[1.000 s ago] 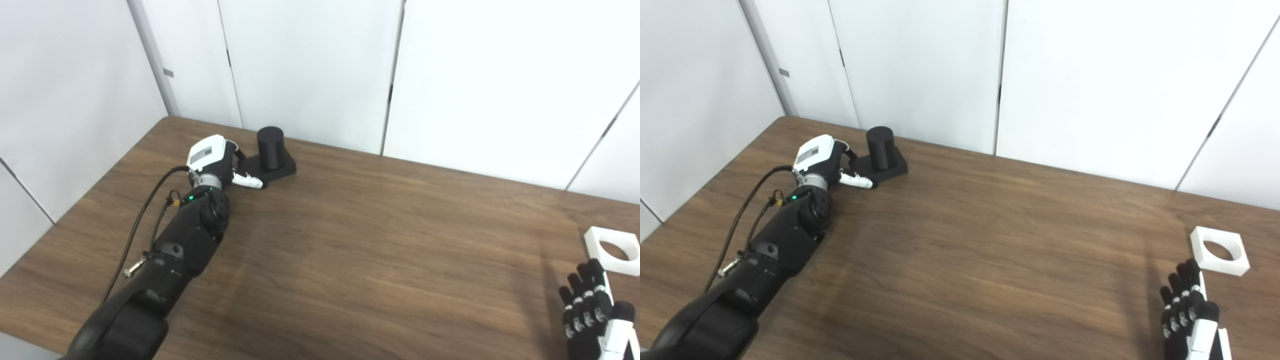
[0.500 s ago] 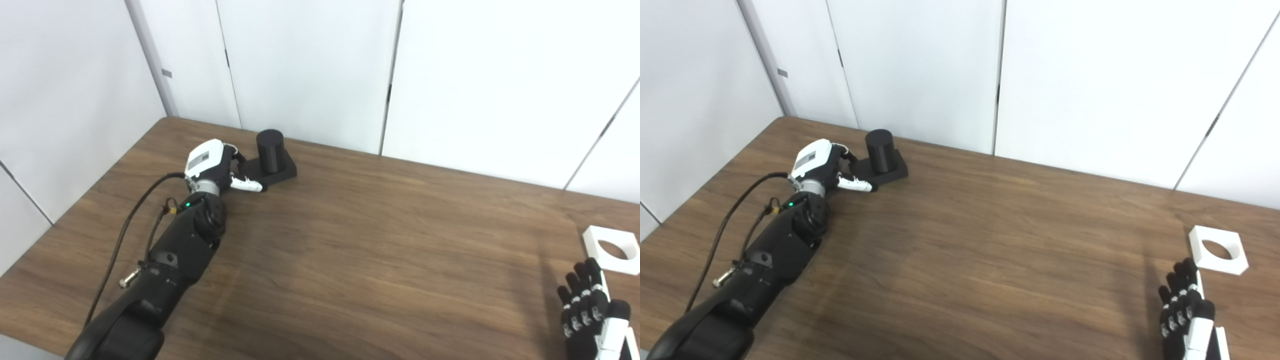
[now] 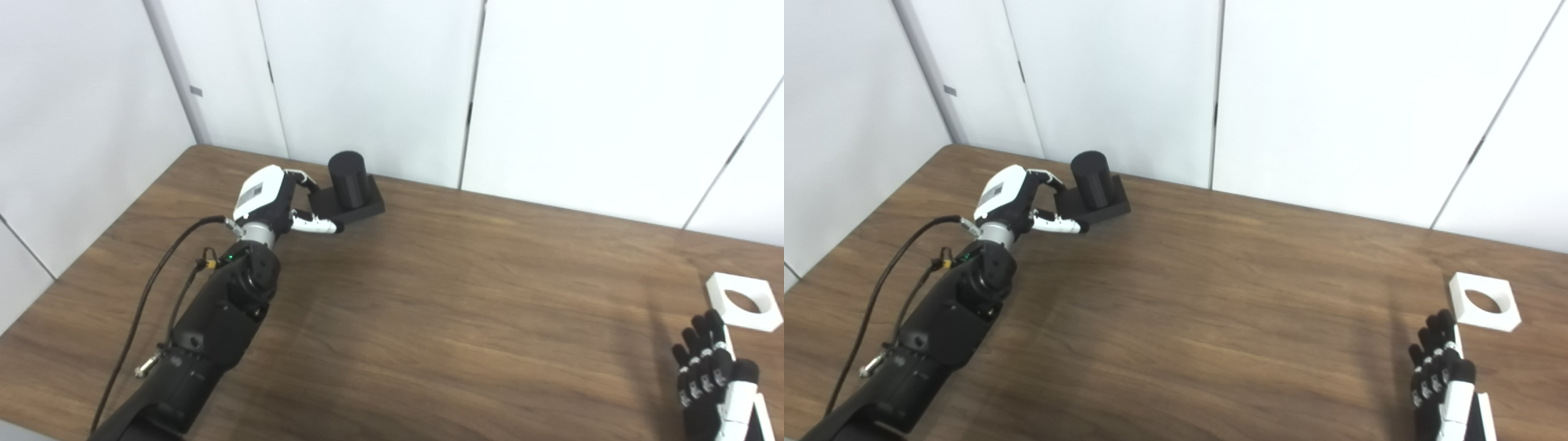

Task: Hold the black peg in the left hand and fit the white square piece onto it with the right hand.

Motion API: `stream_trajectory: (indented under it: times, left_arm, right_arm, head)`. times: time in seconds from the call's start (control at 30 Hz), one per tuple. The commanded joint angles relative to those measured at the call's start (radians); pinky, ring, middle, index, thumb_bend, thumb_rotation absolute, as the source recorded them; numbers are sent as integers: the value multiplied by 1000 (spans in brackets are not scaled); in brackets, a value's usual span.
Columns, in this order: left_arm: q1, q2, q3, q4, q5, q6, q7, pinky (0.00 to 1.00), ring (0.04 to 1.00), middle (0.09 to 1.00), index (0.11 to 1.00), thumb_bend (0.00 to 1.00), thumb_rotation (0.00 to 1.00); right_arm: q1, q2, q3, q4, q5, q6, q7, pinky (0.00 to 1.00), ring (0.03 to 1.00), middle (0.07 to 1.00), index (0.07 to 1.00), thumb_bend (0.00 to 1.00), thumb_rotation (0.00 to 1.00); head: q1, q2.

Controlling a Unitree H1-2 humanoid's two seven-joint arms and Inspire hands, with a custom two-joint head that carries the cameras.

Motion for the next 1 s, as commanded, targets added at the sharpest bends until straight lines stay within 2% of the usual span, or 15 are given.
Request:
stream_trajectory:
  times: [0.0, 0.2, 0.37, 0.7, 0.97]
  left_arm:
    - [-17, 16, 8, -86, 15, 4, -15, 769, 872, 796, 484, 519, 49]
    - [43, -5, -40, -246, 63, 45, -87, 741, 867, 805, 485, 519, 58]
    - [94, -32, -76, -328, 89, 54, -129, 725, 849, 799, 485, 521, 60]
    - [212, -95, -135, -522, 171, 99, -248, 748, 847, 802, 487, 520, 62]
    - [322, -187, -150, -611, 222, 105, -322, 760, 854, 801, 486, 519, 61]
  right_arm:
    - [114, 19, 10, -42, -1, -26, -1, 1000, 1000, 999, 1000, 647, 1000]
    - [121, 25, 18, -49, -4, -29, -10, 1000, 1000, 1000, 1000, 611, 1000]
    - [123, 31, 25, -48, -18, -40, -19, 1000, 1000, 1000, 1000, 592, 1000]
    - [128, 40, 46, -53, -13, -44, -25, 1000, 1000, 1000, 1000, 626, 1000]
    - [124, 52, 71, -60, -22, -51, -42, 1000, 1000, 1000, 1000, 635, 1000]
  head:
    - [-6, 5]
    - [-29, 17]
    - [-44, 27]
    - [-90, 59]
    - [-125, 90]
